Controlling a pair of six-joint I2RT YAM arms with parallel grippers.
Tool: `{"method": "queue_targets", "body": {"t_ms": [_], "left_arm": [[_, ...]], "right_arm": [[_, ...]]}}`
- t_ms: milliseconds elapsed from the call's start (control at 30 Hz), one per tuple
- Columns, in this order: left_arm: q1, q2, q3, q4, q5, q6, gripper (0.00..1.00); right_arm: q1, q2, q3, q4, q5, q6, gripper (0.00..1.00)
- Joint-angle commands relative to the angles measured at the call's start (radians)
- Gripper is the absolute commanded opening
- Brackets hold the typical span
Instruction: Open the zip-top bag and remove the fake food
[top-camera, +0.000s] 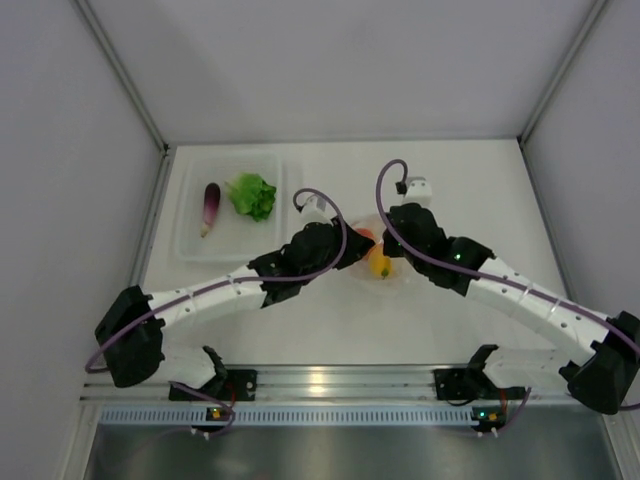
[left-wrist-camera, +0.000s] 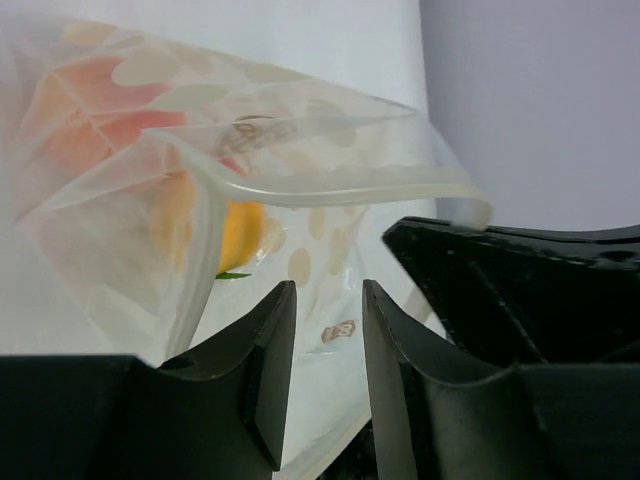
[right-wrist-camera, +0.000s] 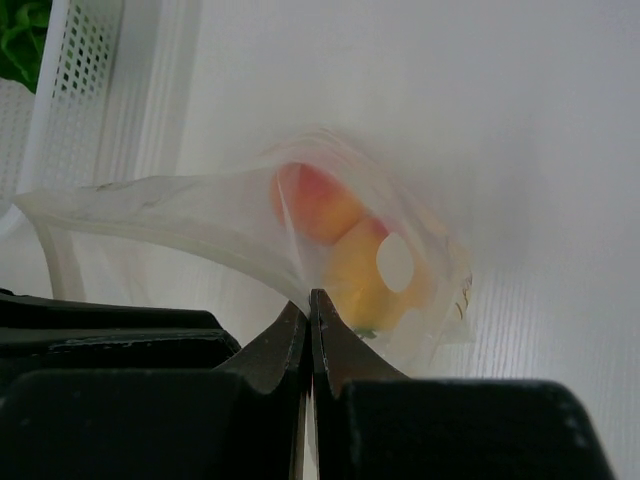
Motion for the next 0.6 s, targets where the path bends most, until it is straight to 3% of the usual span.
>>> {"method": "queue_targets", "body": {"t_ms": [0,367,567], "left_arm": [[-0.010,0.051,0.066,0.046,-0.056,0.020,0.38],[-0.023,0.307,0.245,-0.007,0.033,0.167,0.45],[-0.027,0.405,0.333,-0.086,0.015,0.218,0.49]], "right_arm": [[-0.049,-0.020,0.024,0.016,-0.014,-0.031,0.00],[-0.170,-0.037,-0.014,-0.002,-0.149,-0.081,0.00],[-0.220,-0.057,-0.040,-0.030,-0.155,-0.123,0.00]]}}
